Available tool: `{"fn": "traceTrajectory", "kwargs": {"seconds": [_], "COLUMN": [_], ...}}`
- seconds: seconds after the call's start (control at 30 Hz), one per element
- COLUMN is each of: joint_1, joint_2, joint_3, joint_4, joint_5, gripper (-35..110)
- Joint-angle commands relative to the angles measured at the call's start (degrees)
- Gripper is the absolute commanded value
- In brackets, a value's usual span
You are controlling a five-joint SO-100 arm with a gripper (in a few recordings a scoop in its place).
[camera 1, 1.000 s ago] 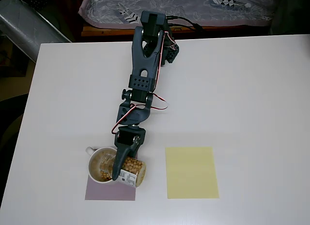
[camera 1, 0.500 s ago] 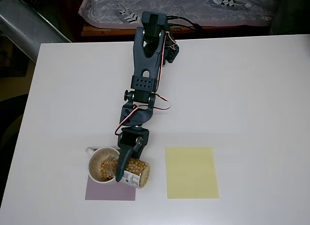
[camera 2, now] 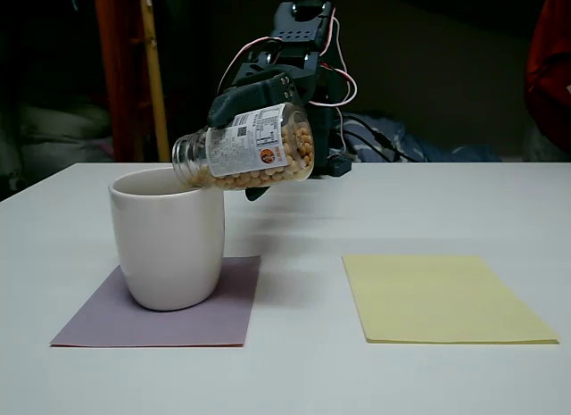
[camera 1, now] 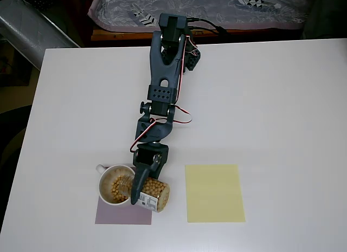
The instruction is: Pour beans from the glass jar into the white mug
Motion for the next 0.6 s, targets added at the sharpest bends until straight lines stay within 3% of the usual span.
{"fn": "traceTrajectory", "kwargs": {"seconds": [0.0, 0.57], "joint_1": [0.79, 0.88], "joint_2": [0.26, -1.32], "joint_3": [-1.93, -3.60], "joint_4": [-0.79, -0.26], "joint_5": [0.44, 1.05], "gripper": [0, 0]}}
